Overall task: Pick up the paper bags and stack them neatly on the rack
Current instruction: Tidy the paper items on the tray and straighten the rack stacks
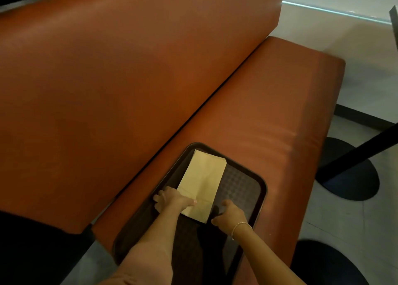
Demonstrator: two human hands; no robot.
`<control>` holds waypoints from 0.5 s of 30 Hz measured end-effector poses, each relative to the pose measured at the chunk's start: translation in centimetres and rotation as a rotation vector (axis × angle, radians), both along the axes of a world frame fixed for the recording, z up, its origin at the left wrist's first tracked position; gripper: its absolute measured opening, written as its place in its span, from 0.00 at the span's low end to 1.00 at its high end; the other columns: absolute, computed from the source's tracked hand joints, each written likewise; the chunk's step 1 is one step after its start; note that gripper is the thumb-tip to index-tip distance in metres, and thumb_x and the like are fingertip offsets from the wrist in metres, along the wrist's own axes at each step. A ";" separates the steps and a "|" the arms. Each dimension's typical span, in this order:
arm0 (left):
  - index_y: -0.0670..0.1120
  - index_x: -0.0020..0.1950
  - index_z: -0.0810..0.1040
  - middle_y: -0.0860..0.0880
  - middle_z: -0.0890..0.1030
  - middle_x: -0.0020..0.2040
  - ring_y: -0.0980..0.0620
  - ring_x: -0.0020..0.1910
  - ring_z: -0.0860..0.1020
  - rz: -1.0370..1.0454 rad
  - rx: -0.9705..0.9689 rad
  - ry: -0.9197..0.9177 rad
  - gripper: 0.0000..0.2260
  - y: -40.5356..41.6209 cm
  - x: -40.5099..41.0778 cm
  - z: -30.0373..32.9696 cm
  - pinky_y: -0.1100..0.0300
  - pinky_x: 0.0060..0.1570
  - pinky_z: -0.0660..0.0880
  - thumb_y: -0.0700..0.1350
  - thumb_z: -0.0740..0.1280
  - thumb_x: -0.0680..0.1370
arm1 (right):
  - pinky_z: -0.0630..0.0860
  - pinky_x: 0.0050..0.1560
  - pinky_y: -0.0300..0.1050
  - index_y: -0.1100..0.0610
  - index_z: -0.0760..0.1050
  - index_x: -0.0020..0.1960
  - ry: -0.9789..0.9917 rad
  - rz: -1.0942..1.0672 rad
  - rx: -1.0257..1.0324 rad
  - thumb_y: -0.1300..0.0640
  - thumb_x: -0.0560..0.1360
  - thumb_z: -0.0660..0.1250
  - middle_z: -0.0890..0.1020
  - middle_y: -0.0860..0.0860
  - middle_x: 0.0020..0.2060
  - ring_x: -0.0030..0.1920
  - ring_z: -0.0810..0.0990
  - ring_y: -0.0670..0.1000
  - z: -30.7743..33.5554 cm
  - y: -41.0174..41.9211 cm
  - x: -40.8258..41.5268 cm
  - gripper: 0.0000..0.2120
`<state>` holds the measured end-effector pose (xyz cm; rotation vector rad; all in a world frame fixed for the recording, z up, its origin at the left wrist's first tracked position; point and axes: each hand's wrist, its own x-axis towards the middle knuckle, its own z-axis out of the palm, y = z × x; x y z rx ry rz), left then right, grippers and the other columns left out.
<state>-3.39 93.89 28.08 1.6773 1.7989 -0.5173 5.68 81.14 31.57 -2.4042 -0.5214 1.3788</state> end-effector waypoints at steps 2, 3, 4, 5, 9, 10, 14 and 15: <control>0.42 0.74 0.57 0.42 0.65 0.72 0.42 0.69 0.67 0.079 -0.025 -0.088 0.46 -0.2 0.2 0.1 0.52 0.59 0.72 0.55 0.77 0.65 | 0.75 0.52 0.40 0.57 0.61 0.71 -0.001 -0.012 -0.008 0.61 0.74 0.68 0.74 0.56 0.61 0.57 0.77 0.53 -0.2 -0.5 0.0 0.29; 0.41 0.74 0.57 0.41 0.67 0.70 0.42 0.67 0.69 0.121 -0.037 -0.123 0.45 -0.4 0.3 0.3 0.52 0.57 0.73 0.52 0.78 0.66 | 0.76 0.53 0.40 0.56 0.61 0.71 -0.004 -0.018 -0.013 0.61 0.74 0.68 0.74 0.56 0.60 0.56 0.77 0.53 -0.2 -0.7 0.0 0.29; 0.41 0.74 0.57 0.41 0.69 0.68 0.42 0.65 0.72 0.160 -0.040 -0.150 0.44 -0.6 0.4 0.4 0.52 0.55 0.74 0.50 0.78 0.66 | 0.77 0.53 0.41 0.56 0.61 0.71 -0.007 -0.024 -0.015 0.61 0.73 0.69 0.75 0.56 0.59 0.55 0.78 0.53 -0.2 -0.8 0.1 0.29; 0.41 0.73 0.57 0.41 0.70 0.67 0.42 0.63 0.73 0.186 -0.039 -0.164 0.43 -0.8 0.5 0.4 0.52 0.54 0.74 0.49 0.78 0.67 | 0.78 0.53 0.42 0.56 0.61 0.70 -0.010 -0.031 -0.017 0.61 0.73 0.69 0.76 0.56 0.58 0.54 0.78 0.53 -0.2 -1.0 0.3 0.29; 0.43 0.71 0.61 0.43 0.73 0.65 0.44 0.61 0.75 0.029 -0.013 -0.089 0.35 -1.1 0.8 1.0 0.54 0.50 0.73 0.51 0.74 0.70 | 0.77 0.51 0.39 0.57 0.61 0.70 -0.024 -0.048 -0.021 0.61 0.73 0.68 0.75 0.56 0.59 0.54 0.78 0.52 0.3 -2.0 1.0 0.28; 0.44 0.69 0.64 0.44 0.74 0.63 0.46 0.60 0.75 -0.039 0.007 -0.066 0.31 -1.2 0.9 1.1 0.56 0.48 0.72 0.52 0.73 0.72 | 0.76 0.52 0.39 0.57 0.61 0.70 -0.033 -0.048 -0.022 0.61 0.74 0.68 0.74 0.56 0.59 0.54 0.78 0.52 0.4 -2.2 1.0 0.28; 0.46 0.68 0.68 0.46 0.74 0.63 0.47 0.59 0.75 -0.049 0.045 -0.166 0.22 -1.9 1.1 1.4 0.60 0.46 0.72 0.45 0.69 0.76 | 0.78 0.52 0.42 0.57 0.62 0.70 -0.047 -0.058 -0.019 0.61 0.74 0.67 0.74 0.56 0.59 0.54 0.78 0.53 1.0 -3.0 1.0 0.27; 0.47 0.69 0.67 0.45 0.73 0.64 0.47 0.60 0.74 -0.023 0.039 -0.207 0.23 -2.2 1.1 1.6 0.59 0.48 0.73 0.44 0.68 0.76 | 0.78 0.52 0.42 0.57 0.62 0.70 -0.051 -0.058 -0.016 0.60 0.74 0.67 0.74 0.56 0.59 0.54 0.78 0.53 1.3 -3.1 1.0 0.27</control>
